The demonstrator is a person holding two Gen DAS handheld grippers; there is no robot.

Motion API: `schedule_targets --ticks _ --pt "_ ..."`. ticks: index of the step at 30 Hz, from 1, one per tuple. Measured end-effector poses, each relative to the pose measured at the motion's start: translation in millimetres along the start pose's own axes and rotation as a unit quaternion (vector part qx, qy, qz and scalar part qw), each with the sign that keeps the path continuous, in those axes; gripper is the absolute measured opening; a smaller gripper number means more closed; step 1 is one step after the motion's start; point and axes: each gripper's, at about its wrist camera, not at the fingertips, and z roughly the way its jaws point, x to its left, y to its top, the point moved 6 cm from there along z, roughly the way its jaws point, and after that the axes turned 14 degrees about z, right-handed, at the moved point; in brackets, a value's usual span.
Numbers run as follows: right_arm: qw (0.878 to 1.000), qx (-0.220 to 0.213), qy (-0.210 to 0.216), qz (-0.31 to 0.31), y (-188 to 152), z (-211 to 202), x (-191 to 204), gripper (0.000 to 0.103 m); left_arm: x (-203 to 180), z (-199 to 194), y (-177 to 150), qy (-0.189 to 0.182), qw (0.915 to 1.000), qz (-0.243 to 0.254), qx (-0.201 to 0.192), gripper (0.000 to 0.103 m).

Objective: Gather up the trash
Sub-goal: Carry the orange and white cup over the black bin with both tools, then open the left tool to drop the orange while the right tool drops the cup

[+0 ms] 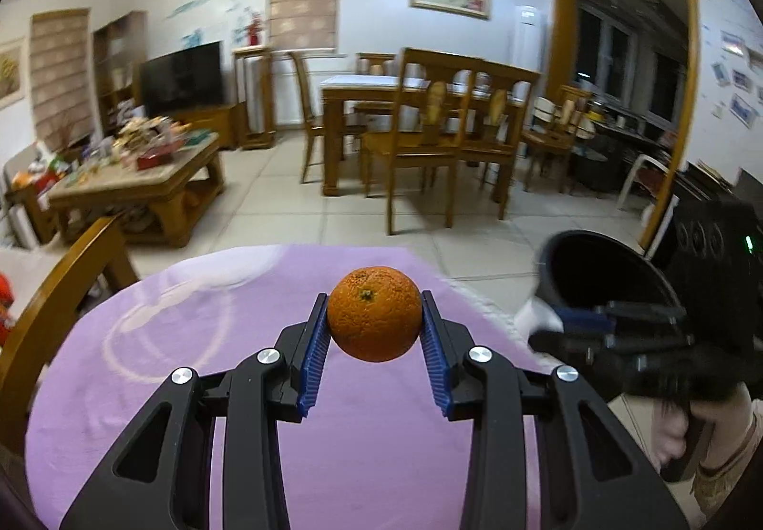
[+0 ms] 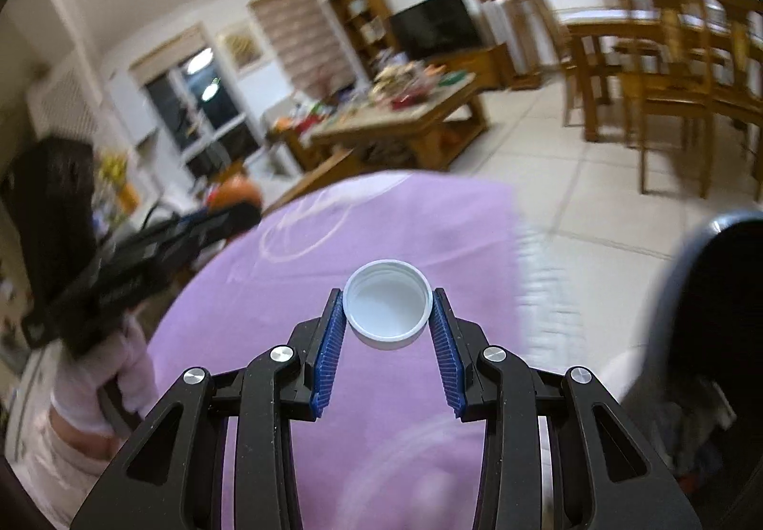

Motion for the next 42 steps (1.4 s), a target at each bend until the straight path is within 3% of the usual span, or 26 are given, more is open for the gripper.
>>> schedule_targets --ticks 6,15,24,32,42 --pt "0.996 -0.069 -0.027 0.048 22.4 -74.6 -73.0 0.036 -70.7 28.1 24.3 -0.042 0.998 0.047 -0.007 0.037" --pt "0.984 -0.122 -0.07 0.111 29.3 -152.0 -184.8 0.037 -174.1 79.7 47.6 -0.115 0.9881 0.102 0.001 0.037" --pt "0.976 -0.13 -0.099 0.145 21.6 -163.9 -255.2 0.037 -243.8 113.7 41.8 -0.164 0.9775 0.13 0.028 0.037" --pt "0.971 -0.128 -0.115 0.163 24.8 -155.5 -291.5 0.037 -274.3 135.1 31.5 -0.18 0.9707 0.148 0.058 0.037" --pt "0.973 -0.122 -0.105 0.164 26.1 -147.3 -287.2 0.038 -285.8 143.2 22.3 -0.174 0.9672 0.167 0.08 0.041"
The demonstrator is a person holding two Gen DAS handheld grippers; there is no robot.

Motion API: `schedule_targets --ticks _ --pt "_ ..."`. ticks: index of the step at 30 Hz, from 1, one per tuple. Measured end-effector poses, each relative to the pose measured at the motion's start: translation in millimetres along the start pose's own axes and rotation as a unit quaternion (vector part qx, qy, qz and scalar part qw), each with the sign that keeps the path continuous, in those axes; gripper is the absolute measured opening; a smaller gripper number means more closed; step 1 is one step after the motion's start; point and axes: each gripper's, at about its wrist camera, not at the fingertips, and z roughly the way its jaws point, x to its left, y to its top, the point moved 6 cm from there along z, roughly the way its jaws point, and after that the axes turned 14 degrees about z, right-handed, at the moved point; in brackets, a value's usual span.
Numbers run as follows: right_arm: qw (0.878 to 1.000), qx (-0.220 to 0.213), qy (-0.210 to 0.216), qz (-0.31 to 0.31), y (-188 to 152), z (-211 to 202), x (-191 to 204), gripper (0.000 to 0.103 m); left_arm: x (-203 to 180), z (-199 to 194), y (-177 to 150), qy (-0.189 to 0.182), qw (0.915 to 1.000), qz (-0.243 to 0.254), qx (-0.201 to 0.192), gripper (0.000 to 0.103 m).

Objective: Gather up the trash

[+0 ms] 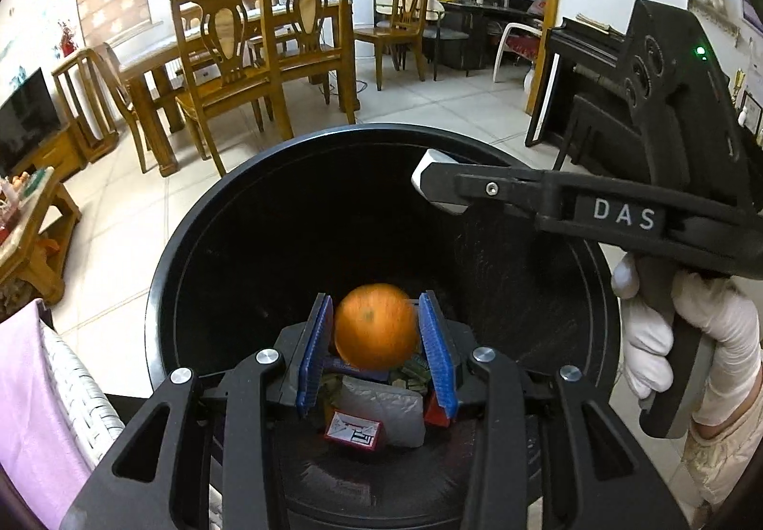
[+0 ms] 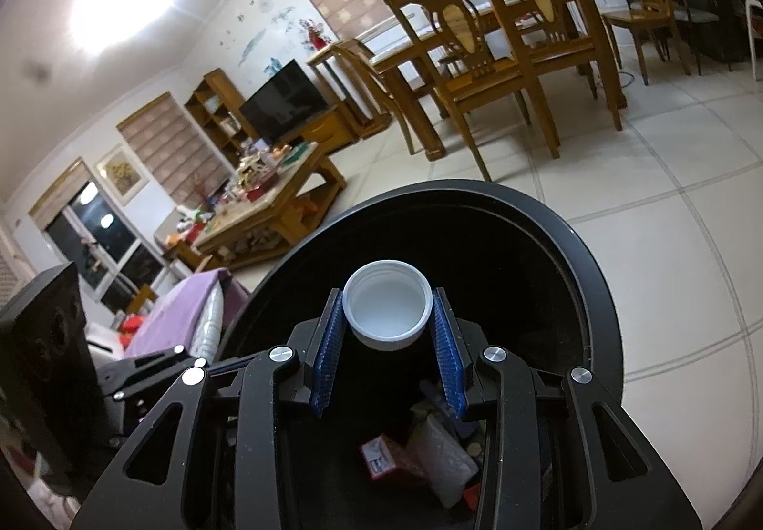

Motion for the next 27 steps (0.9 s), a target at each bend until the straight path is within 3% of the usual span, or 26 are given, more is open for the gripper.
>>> schedule_targets --ticks 2,3,4,7,9,19,22,27 --pt "1.0 -0.001 0.002 -0.002 -3.0 -2.3 5.9 0.044 2.8 -3.5 0.6 0.006 1.0 0.001 -0.002 0.059" --pt "1.0 -0.003 0.005 -0.002 -3.7 -4.9 8.5 0.047 2.6 -6.9 1.4 0.011 0.9999 0.002 -0.007 0.075" --pt "1.0 -0.006 0.009 -0.001 -3.7 -6.5 9.9 0.052 3.7 -8.2 2.3 0.014 0.9998 0.004 -0.011 0.081" --pt "1.0 -0.015 0.012 -0.001 -2.3 -11.4 16.0 0.062 -0.9 -12.2 2.9 0.017 0.9996 0.017 -0.013 0.084" --pt "1.0 -0.017 0.015 -0.002 -0.5 -13.2 17.0 0.064 -2.2 -12.1 2.5 0.015 0.9996 0.019 -0.012 0.096" --pt "1.0 -0.028 0.012 -0.001 -3.4 -21.3 25.0 0.077 -3.2 -24.9 1.3 0.019 0.9994 0.021 -0.02 0.098" --pt "1.0 -0.028 0.012 -0.002 -3.1 -21.7 26.6 0.086 -2.3 -32.4 -0.9 0.022 0.9993 0.018 -0.024 0.098" --pt "1.0 -0.025 0.005 -0.012 -11.6 -19.7 44.6 0.097 14.7 -62.8 -16.8 0.04 0.9977 -0.018 -0.051 0.098"
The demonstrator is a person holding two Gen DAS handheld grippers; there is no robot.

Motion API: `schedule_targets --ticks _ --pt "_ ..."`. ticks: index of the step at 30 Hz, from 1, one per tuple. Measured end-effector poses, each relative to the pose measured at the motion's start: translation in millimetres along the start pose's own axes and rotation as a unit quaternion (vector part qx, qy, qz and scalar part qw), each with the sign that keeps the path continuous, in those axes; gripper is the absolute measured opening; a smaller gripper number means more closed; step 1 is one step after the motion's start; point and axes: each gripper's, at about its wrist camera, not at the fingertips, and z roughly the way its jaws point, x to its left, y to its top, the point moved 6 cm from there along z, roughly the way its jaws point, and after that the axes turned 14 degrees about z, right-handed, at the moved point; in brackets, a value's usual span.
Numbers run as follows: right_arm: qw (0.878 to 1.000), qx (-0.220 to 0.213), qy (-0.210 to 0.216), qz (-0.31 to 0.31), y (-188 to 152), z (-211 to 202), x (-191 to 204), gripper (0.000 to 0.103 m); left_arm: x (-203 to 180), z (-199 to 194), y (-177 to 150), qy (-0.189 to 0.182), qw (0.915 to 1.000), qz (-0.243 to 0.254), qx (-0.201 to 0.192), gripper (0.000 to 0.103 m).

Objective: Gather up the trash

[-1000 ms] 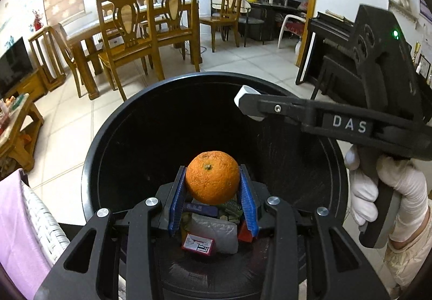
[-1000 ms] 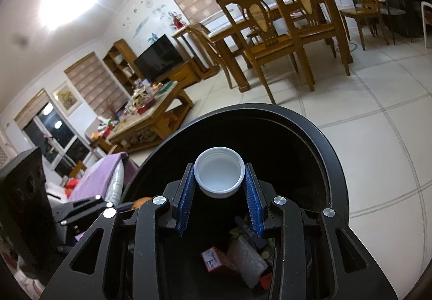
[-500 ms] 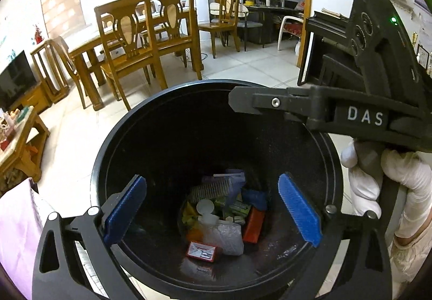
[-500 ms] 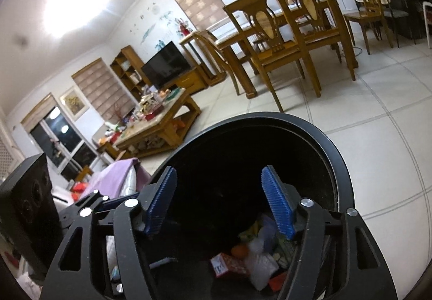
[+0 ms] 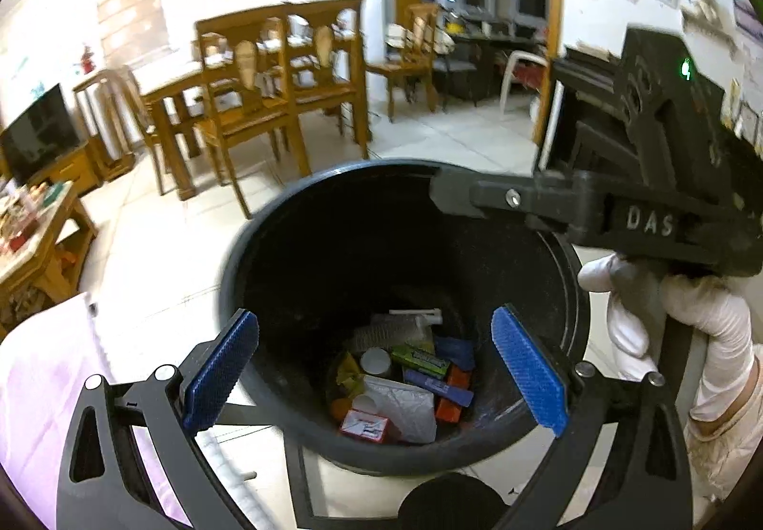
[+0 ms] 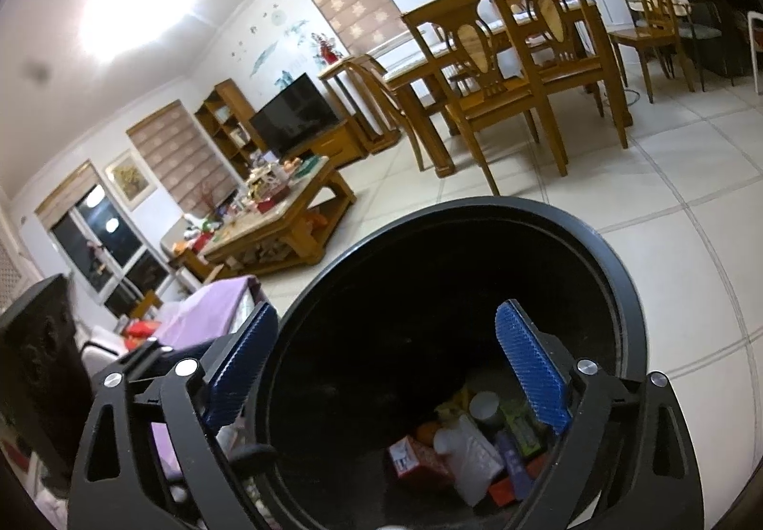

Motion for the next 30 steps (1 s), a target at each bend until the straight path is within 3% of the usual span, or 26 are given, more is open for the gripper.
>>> schedule_targets --ticks 6,11,18,22,30 --pt "0.999 -0.011 -0.005 -0.039 -20.6 12.3 41.2 0.098 54.1 -47.2 -34.0 0.075 0.9939 -0.081 -0.009 0.098" --pt "0.996 -0.018 0.013 -0.092 -49.5 27.3 95.8 0.098 103.3 -103.8 -76.2 0.159 0.9762 -0.145 -0.026 0.098" --pt "0.984 -0.004 0.071 -0.161 -107.3 52.7 197.6 0.098 160.3 -189.0 -154.2 0.275 0.9359 -0.219 -0.013 0.098" --pt "0.978 0.002 0.099 -0.184 -141.4 67.0 250.7 0.098 187.1 -234.5 -196.6 0.341 0.9059 -0.251 0.0 0.098" --pt "0.967 -0.015 0.131 -0.217 -195.6 96.4 337.5 0.098 220.5 -281.2 -248.1 0.413 0.8655 -0.283 0.0 0.098"
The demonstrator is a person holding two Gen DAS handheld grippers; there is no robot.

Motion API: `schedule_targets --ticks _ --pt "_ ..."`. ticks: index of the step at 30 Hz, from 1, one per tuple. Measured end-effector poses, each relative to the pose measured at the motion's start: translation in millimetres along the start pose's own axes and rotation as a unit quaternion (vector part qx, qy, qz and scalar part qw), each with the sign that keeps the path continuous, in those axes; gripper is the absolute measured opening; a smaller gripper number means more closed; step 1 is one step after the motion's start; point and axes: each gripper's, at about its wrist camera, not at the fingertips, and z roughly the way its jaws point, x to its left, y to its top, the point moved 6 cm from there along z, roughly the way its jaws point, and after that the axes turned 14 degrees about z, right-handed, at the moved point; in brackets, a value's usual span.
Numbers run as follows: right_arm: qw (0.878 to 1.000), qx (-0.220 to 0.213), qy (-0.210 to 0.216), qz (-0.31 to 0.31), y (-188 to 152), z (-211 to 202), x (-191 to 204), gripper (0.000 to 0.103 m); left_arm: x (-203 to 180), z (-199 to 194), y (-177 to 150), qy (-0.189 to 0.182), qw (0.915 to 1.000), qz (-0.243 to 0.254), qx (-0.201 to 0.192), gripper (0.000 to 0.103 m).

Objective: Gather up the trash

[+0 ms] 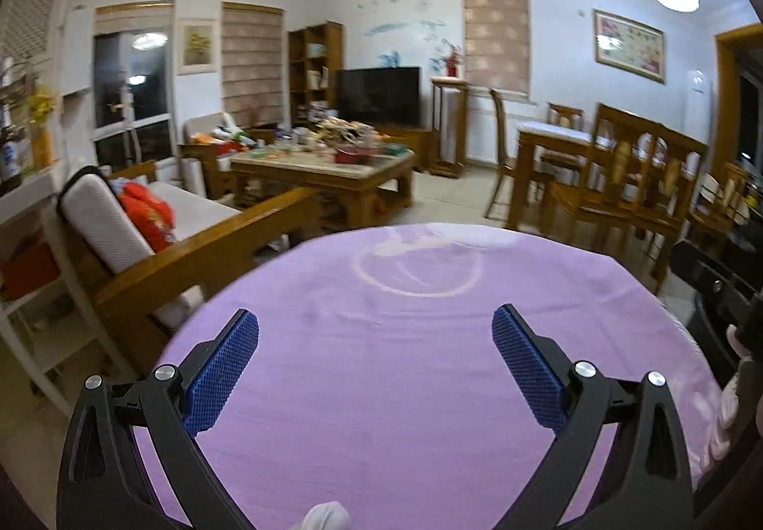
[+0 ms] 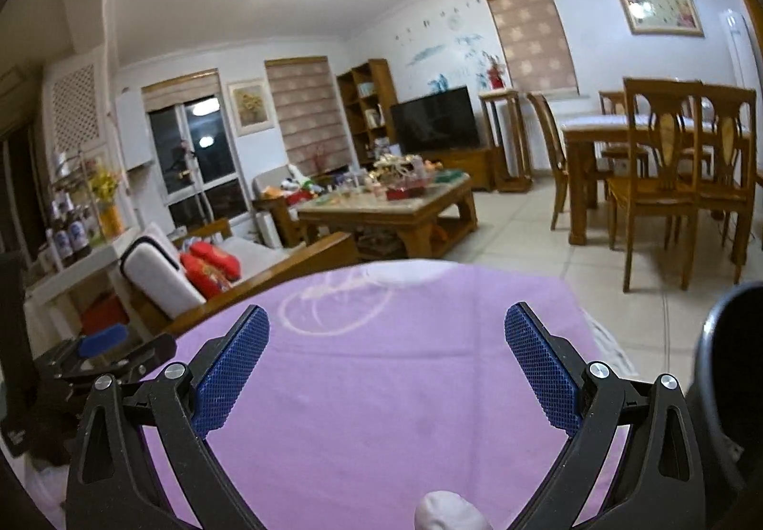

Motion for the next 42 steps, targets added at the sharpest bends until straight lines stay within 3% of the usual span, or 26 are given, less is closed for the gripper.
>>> schedule_targets --ticks 5,8,12,18,42 --pt "0.998 -0.06 -0.02 -0.031 -3.2 8.9 23.9 0.098 19.8 12.5 -4.6 0.004 0.9997 -0.025 0.0 0.098" --pt "0.992 -0.118 -0.019 -0.041 1.0 -3.9 28.1 0.098 20.7 11.0 -5.3 0.003 0.9995 -0.032 0.0 0.098" --pt "0.985 -0.154 -0.027 -0.075 -2.1 -16.7 31.0 0.098 22.0 5.7 -6.5 0.0 0.9994 -0.035 -0.009 0.098" --pt "0.981 -0.165 -0.027 -0.097 -6.6 -26.0 27.5 0.098 21.3 2.5 -7.8 0.003 0.9993 -0.031 -0.021 0.098" --pt "0.982 -0.172 -0.029 -0.078 -2.1 -34.5 22.5 0.098 28.8 2.3 -5.5 0.005 0.9986 -0.04 -0.035 0.098"
